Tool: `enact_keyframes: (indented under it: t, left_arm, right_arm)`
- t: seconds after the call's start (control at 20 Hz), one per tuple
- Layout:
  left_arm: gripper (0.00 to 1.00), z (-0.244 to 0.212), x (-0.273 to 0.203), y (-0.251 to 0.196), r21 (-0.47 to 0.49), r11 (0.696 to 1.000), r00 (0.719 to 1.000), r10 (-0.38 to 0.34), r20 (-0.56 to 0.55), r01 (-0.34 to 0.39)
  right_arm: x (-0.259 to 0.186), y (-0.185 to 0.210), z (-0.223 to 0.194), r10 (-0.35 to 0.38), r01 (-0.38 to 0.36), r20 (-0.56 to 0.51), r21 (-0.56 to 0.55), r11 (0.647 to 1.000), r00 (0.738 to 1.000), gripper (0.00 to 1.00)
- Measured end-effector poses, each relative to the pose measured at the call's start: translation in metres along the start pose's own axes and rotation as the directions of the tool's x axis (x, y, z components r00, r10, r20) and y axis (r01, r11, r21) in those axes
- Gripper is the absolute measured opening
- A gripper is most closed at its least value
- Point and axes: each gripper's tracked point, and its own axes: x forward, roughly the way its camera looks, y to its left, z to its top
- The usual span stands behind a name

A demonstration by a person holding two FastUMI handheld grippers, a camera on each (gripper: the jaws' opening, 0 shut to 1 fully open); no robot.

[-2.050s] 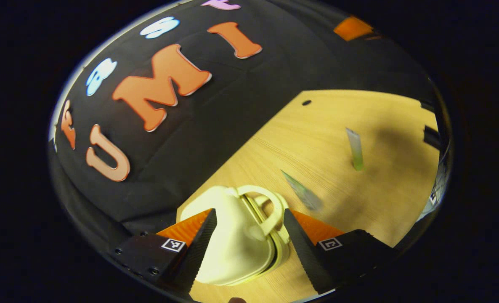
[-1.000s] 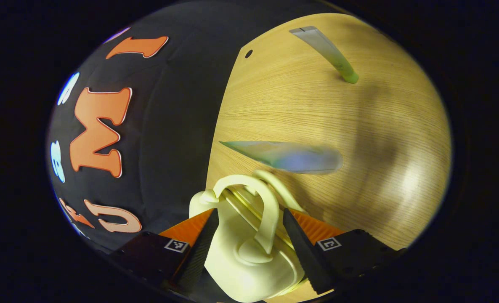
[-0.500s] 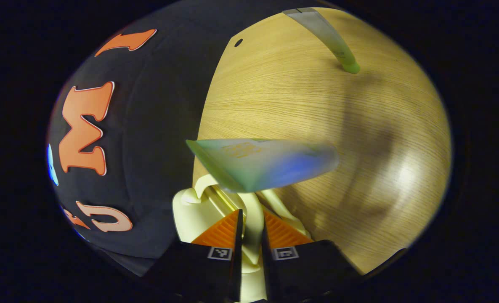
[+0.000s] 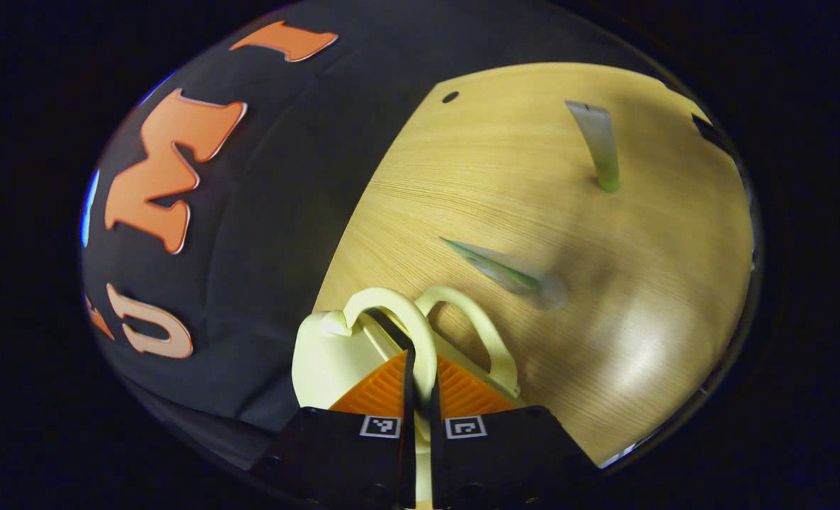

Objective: First open the suitcase, pack the skin care products into it, and then close the suitcase.

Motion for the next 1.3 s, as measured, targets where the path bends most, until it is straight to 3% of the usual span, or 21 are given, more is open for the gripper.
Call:
enact_keyframes:
  t: [0.15,0.3,0.6,0.8,1.15,1.3]
  left_arm:
    - [0.08,-0.009,0.006,0.004,-0.158,0.987,0.998,-0.033,0.051,0.040]
    - [0.09,-0.015,0.010,0.008,-0.299,0.949,0.991,-0.067,0.115,0.099]
    - [0.08,-0.019,0.003,0.021,-0.518,0.830,0.965,-0.086,0.246,0.206]
    - [0.08,-0.018,-0.002,0.041,-0.593,0.768,0.951,-0.069,0.300,0.243]
    - [0.08,-0.039,-0.003,0.056,-0.622,0.718,0.928,-0.088,0.362,0.311]
    - [0.08,-0.052,0.001,0.065,-0.665,0.660,0.915,-0.088,0.394,0.350]
  right_arm:
    - [0.003,0.032,0.009,0.037,-0.036,0.020,-0.041,0.999,0.999,0.95]
    - [0.003,0.070,0.018,0.076,-0.073,0.047,-0.070,0.995,0.996,0.95]
    - [0.003,0.139,0.019,0.126,-0.121,0.055,-0.074,0.990,0.991,0.95]
    - [0.005,0.181,0.022,0.136,-0.131,0.064,-0.084,0.988,0.989,0.95]
    - [-0.005,0.253,0.020,0.163,-0.158,0.058,-0.083,0.984,0.985,0.95]
    - [-0.011,0.276,0.018,0.165,-0.160,0.055,-0.092,0.983,0.985,0.95]
